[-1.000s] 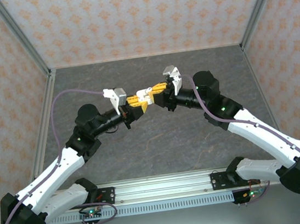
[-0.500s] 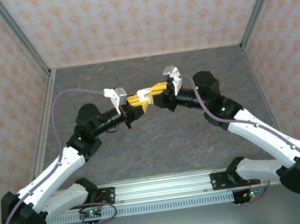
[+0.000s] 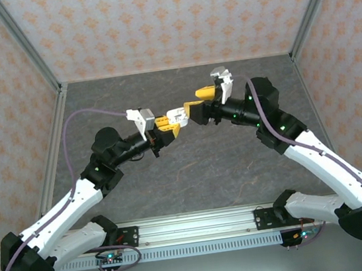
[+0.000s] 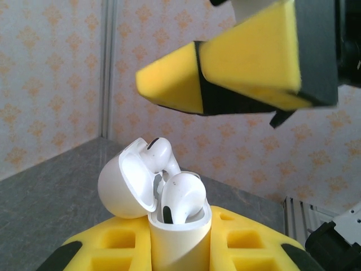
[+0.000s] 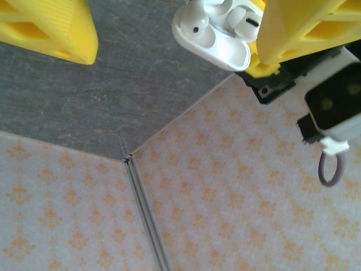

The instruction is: Insert wireless bluetooth earbuds into charging case

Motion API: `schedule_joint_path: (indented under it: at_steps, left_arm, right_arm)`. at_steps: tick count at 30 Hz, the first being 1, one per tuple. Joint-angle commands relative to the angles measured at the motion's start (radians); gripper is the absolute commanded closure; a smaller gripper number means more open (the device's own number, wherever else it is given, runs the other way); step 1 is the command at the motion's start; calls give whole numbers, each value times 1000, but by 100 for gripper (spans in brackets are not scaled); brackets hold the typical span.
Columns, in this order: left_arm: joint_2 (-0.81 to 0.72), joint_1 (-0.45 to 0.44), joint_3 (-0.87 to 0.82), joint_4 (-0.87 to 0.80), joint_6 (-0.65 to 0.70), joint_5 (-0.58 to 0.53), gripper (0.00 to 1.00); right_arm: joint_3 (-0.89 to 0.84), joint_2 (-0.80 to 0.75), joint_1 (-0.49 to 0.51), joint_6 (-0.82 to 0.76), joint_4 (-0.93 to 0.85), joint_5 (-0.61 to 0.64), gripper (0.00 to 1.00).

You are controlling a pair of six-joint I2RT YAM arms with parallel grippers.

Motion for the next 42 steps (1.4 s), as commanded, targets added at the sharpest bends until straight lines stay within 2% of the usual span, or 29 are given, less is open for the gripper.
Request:
schedule_joint_path:
  at_steps: [1,9,14,19,26,37,42]
  left_arm:
    - [-23,-10,-13,47,64,-22,100]
    - [-28,-43,-14,21,172,-94,100]
    - [-30,-49,-14,23,212,-112,100]
    - [-31,-51,-9,9,245,-131,100]
    - [-25,-51,-7,11,250,-132,100]
    - [-14,-51,2,3,245,-133,100]
    - [-13,-51,2,-6,245,-138,100]
  right_arm:
    - [44,-12,-9,76,-74,-18,22]
    - [194,54,-12,70,-349,25,20]
    - [240,88,-12,88,-404,-10,19]
    - [251,103,-11,86,-415,-30,32]
    - [272,158,-5,119,-431,-56,35]
    - [283,198,23,116,-426,-77,52]
    - [293,196,27,101,-442,-72,56]
